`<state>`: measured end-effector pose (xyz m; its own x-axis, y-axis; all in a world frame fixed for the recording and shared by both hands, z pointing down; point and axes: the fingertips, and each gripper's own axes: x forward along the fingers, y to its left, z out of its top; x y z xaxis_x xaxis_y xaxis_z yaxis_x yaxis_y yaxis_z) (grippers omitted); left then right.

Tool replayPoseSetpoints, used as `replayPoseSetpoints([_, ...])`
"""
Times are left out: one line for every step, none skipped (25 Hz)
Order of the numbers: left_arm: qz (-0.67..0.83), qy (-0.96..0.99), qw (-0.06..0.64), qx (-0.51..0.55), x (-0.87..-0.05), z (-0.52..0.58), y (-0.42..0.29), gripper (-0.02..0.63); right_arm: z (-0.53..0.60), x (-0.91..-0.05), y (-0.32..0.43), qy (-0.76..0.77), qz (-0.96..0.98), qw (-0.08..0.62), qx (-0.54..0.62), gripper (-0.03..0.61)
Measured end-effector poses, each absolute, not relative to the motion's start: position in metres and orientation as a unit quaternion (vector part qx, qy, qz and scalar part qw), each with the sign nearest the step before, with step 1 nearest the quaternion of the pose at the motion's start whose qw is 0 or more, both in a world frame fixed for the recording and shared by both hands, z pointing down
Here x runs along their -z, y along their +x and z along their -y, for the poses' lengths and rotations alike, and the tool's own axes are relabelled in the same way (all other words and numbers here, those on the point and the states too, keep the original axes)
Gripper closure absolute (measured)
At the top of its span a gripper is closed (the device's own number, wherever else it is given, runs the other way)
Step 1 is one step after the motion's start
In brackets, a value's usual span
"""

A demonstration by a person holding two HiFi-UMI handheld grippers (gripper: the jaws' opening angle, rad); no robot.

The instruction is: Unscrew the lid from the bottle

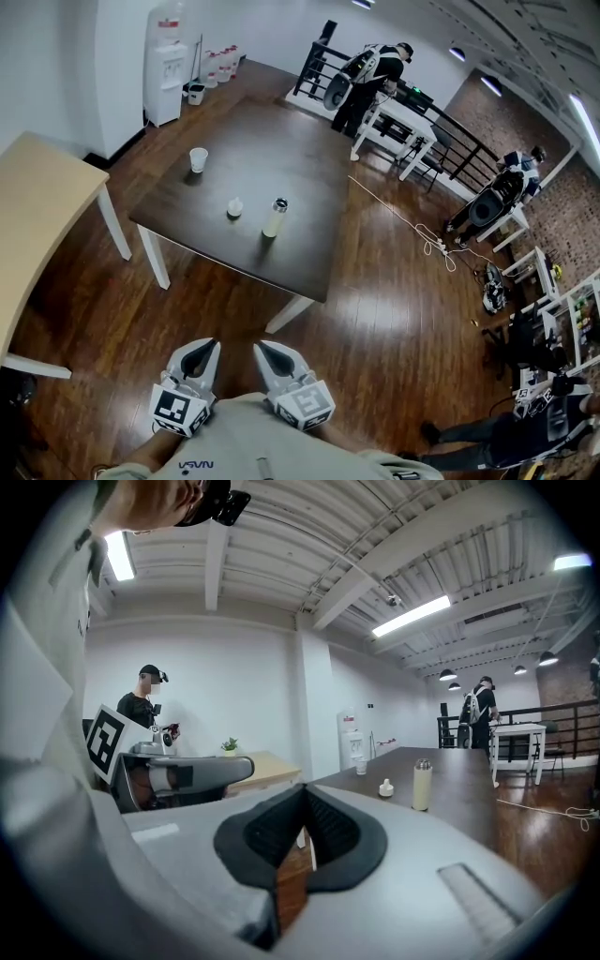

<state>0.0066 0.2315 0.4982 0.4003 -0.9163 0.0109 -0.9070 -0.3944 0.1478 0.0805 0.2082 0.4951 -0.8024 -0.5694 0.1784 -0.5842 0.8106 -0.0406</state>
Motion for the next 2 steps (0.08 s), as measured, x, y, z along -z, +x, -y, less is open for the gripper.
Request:
replayPoseSetpoints([0.547, 0.834, 0.063, 0.034, -0.4993, -0.2301, 0.0041, 0.611, -0.2071, -0.4944, 0.0785, 0.305, 0.948, 0.08, -0.047, 0.58])
replayPoseSetpoints([0.547, 0.834, 0.062, 0.032, -0.5, -0.2287, 0.0016, 0.611, -0.2059, -0.4936, 0.0764, 0.305, 0.948, 0.081, -0.048, 0.58])
